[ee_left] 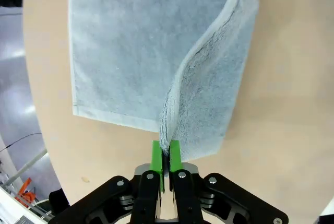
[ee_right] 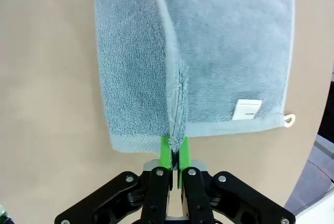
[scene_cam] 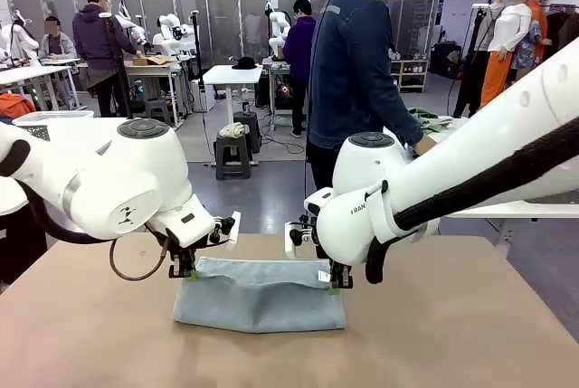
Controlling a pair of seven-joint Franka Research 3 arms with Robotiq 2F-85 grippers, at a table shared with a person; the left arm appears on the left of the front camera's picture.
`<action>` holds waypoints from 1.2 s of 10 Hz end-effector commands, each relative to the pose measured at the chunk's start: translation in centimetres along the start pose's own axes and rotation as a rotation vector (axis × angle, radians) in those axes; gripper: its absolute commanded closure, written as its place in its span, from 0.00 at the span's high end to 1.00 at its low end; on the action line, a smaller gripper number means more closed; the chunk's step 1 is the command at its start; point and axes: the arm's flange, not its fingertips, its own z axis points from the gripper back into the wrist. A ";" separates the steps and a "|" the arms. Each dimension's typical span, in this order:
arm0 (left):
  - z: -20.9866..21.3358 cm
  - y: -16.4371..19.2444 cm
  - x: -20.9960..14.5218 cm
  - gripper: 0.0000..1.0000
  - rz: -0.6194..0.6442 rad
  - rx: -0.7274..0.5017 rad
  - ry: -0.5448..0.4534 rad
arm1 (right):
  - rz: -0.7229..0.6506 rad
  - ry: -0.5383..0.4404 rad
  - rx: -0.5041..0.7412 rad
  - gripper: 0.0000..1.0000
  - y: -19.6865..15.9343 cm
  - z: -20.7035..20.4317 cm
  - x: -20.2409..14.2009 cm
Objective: Fold the towels and place them in the basket.
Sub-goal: When a person lays out a Towel with hook on the table, fold it in half twice.
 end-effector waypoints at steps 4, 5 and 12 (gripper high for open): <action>-2.5 6.3 1.6 0.07 0.044 0.015 0.026 | 0.001 0.014 -0.005 0.07 -6.4 -0.8 0.4; -2.8 7.6 1.7 0.07 0.045 0.030 0.028 | 0.011 0.022 -0.016 0.07 -7.8 -0.8 0.5; -4.3 10.4 -0.7 0.07 0.175 0.014 0.060 | -0.039 0.030 -0.021 0.07 -10.2 -2.2 -0.9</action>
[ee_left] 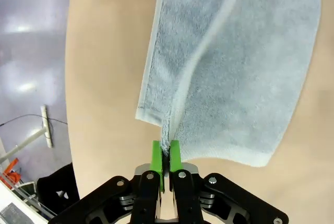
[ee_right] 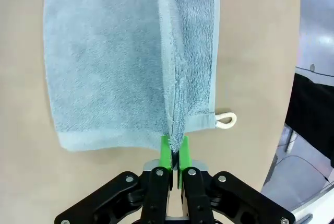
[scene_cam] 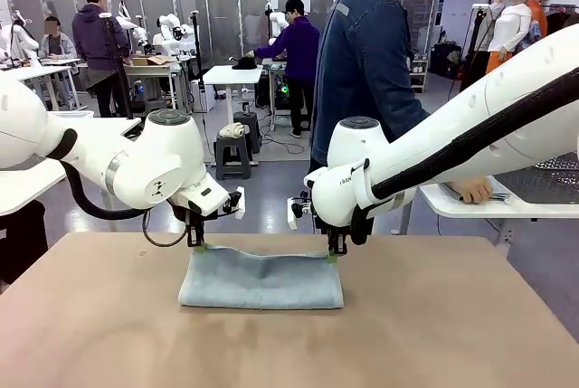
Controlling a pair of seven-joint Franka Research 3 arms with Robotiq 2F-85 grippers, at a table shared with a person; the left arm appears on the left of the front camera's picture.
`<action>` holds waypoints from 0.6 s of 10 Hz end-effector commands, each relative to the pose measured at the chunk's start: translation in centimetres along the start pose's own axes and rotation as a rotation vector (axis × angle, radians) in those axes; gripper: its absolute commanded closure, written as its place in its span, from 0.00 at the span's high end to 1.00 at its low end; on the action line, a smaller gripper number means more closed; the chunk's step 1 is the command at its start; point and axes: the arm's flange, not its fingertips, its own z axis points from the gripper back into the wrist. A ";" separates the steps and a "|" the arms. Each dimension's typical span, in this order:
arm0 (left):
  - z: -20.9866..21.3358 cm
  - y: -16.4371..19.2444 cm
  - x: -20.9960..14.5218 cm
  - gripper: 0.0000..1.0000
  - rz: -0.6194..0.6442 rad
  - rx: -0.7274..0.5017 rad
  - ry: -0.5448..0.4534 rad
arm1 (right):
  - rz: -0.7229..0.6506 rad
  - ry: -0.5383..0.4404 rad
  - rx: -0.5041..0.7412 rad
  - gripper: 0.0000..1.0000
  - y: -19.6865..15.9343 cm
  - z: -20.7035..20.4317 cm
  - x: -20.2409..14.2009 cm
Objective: Fold the towels and place them in the basket.
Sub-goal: When a person lays out a Towel with hook on the table, fold it in half twice.
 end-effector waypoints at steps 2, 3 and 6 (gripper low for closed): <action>-0.7 0.6 -0.4 0.07 0.035 -0.011 0.023 | -0.014 -0.011 -0.024 0.07 -0.3 -0.1 -0.6; -0.8 0.5 -0.6 0.07 0.029 -0.015 0.013 | -0.007 -0.021 -0.036 0.07 -0.2 -0.2 -0.5; -0.7 0.3 -1.2 0.42 0.048 0.026 0.004 | 0.019 -0.054 -0.079 0.47 0.0 -0.2 -0.6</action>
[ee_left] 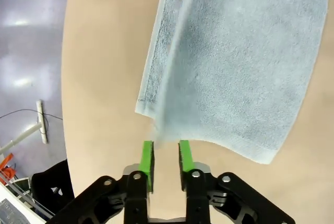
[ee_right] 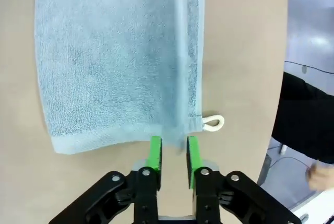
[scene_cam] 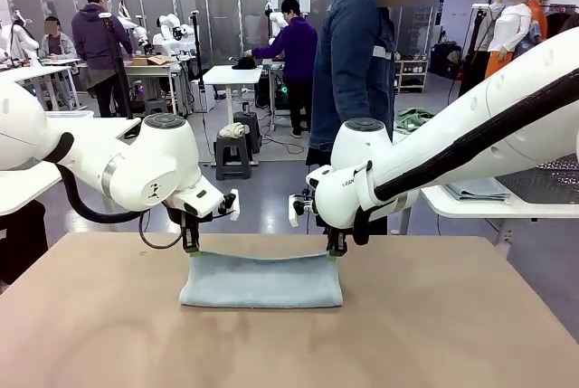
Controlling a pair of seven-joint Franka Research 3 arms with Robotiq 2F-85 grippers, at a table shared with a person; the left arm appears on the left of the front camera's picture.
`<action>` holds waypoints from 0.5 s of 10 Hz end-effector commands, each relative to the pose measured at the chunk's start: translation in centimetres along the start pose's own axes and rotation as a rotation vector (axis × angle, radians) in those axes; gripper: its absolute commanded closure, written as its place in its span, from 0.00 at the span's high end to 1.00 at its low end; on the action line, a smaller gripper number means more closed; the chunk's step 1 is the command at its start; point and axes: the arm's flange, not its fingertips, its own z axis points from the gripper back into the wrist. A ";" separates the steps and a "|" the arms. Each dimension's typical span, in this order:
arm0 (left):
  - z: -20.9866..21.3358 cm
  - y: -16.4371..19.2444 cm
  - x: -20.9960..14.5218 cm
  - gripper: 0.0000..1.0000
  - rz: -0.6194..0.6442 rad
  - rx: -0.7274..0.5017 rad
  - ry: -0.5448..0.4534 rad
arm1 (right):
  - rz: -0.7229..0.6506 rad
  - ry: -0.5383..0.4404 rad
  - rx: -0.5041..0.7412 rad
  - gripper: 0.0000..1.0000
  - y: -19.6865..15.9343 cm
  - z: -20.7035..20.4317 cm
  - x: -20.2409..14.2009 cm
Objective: Fold the towels and place them in the basket.
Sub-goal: When a person lays out a Towel with hook on the table, fold it in half twice.
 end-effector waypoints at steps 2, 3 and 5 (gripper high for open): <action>0.8 -0.3 -0.7 0.59 0.020 0.075 -0.023 | 0.032 -0.033 -0.051 0.67 0.5 0.4 -0.7; 2.5 -0.8 -1.0 0.61 0.013 0.037 -0.053 | 0.012 -0.032 -0.038 0.51 1.2 2.0 -0.5; 8.5 -2.8 -1.7 0.76 -0.005 -0.114 -0.012 | -0.061 -0.019 0.033 0.70 3.4 7.8 -0.1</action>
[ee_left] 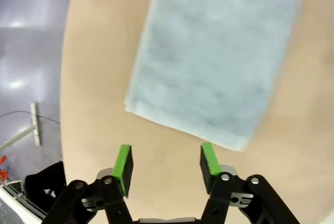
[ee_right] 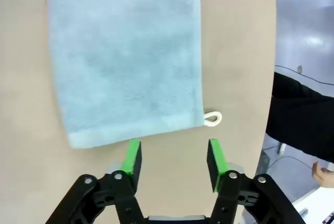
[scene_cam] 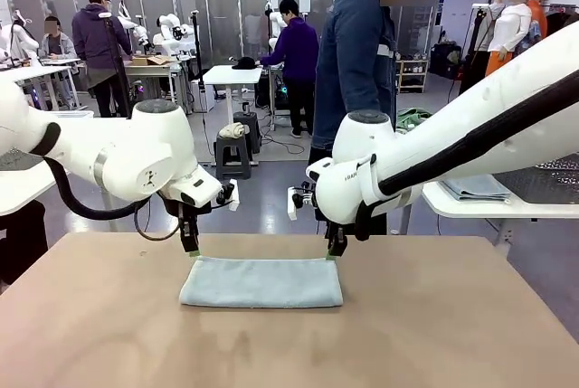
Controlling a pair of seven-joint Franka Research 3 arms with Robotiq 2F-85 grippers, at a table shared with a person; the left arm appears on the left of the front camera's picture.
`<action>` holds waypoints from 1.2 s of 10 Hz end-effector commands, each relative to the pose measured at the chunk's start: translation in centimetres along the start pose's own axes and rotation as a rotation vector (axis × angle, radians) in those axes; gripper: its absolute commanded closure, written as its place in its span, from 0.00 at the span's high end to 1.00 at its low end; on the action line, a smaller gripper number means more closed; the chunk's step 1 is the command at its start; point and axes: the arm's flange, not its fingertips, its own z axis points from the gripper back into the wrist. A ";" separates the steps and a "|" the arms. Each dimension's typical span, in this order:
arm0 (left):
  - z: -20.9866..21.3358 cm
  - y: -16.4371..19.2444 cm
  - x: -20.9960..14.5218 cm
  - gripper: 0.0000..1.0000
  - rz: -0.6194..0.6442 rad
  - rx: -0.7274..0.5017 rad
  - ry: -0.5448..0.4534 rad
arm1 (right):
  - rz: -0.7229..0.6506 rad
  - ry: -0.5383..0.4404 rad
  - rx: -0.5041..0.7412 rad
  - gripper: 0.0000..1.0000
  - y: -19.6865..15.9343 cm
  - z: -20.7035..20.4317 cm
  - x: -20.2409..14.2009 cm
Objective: Fold the towels and place them in the basket.
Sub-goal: When a person lays out a Towel with hook on the table, fold it in half twice.
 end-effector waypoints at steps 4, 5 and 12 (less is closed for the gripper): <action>8.7 -1.4 -5.4 1.00 -0.080 -0.105 -0.013 | -0.085 -0.008 0.084 1.00 3.9 10.1 -0.7; 9.3 -1.5 -6.8 1.00 -0.083 -0.112 -0.097 | -0.165 -0.045 0.104 1.00 4.1 10.4 -1.2; 9.3 -1.2 -12.0 1.00 -0.121 -0.115 -0.280 | -1.250 -0.284 0.279 1.00 4.9 9.5 -6.1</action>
